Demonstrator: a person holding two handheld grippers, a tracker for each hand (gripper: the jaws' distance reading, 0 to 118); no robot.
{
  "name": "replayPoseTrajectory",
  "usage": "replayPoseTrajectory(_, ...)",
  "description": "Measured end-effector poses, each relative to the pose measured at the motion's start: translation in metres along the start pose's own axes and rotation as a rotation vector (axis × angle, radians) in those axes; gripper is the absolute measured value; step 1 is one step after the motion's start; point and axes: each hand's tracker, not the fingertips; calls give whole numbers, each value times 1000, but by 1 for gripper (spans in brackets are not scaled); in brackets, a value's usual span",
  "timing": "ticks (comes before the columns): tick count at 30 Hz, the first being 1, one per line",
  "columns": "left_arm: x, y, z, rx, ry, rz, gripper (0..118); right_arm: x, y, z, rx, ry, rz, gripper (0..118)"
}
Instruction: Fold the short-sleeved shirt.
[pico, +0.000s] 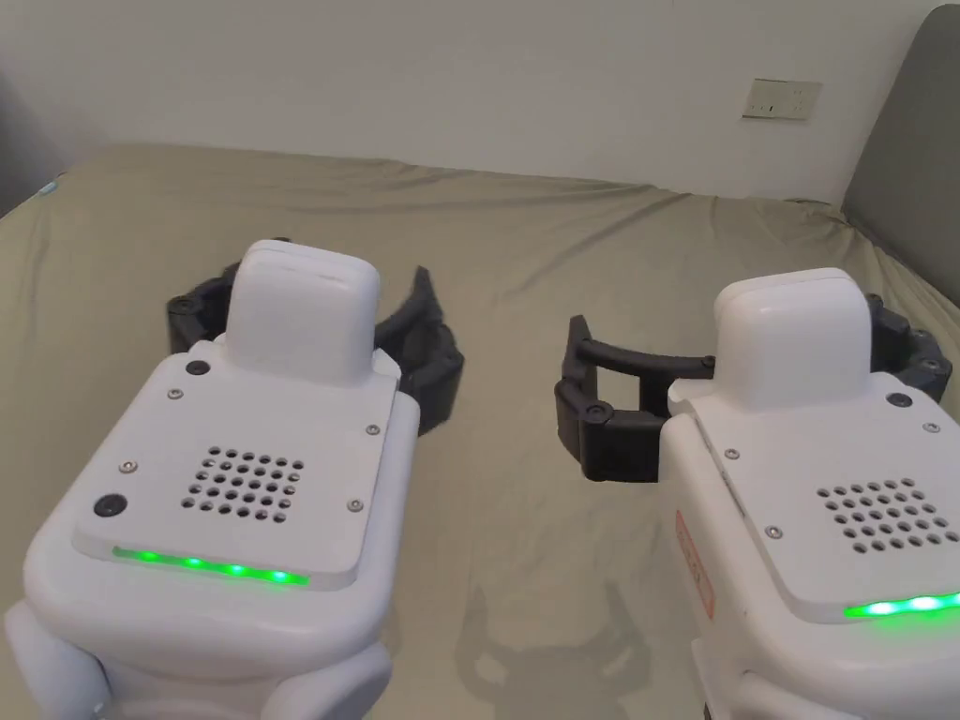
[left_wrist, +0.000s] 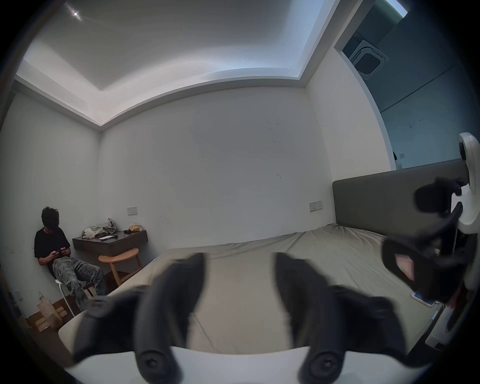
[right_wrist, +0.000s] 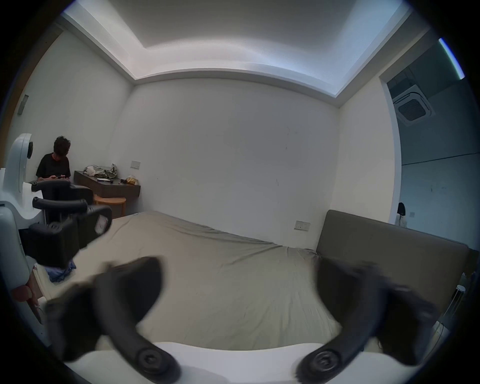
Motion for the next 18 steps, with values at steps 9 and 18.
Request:
replayPoseTrajectory(9, -6, -4, -3, -14, 5, 4, 118, -2, 3, -8, -85, 45, -64, 118)
replayPoseTrajectory(18, -11, 8, 2, 16, -1, 24, 118, 4, 28, -14, -311, -76, -174, 118)
